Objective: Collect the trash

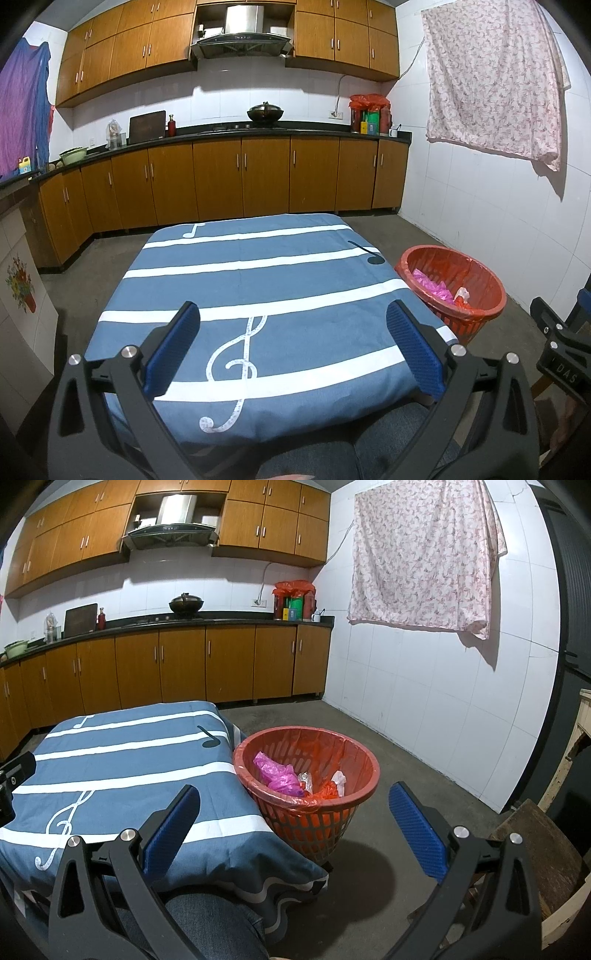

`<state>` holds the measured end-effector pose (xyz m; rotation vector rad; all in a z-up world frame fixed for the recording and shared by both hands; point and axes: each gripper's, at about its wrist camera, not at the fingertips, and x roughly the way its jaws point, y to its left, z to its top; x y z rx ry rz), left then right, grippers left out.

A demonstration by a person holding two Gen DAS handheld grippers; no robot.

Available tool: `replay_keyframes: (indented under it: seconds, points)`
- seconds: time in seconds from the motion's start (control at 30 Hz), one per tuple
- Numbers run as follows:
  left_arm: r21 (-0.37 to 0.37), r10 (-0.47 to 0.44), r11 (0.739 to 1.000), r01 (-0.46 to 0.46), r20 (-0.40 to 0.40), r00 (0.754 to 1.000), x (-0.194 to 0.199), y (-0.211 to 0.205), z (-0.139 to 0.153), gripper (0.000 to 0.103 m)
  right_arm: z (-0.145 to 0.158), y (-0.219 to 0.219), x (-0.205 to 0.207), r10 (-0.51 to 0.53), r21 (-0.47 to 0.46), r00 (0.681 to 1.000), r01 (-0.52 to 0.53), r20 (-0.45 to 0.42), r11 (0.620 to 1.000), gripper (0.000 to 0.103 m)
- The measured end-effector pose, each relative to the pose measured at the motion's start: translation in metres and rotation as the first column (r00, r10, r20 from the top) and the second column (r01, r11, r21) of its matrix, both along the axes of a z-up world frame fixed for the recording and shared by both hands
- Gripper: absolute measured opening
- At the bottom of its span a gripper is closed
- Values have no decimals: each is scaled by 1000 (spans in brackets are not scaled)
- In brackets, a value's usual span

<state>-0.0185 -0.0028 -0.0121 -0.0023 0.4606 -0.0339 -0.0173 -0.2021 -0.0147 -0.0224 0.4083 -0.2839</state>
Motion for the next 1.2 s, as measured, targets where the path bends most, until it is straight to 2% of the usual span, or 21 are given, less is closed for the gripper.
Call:
replay_keyframes:
  seconds: [1.2]
  points:
    - [-7,8,1000,-8,-19,1000,-3,5,-7,99,2,-2,0,0,2,1000,0,-5,1000,101]
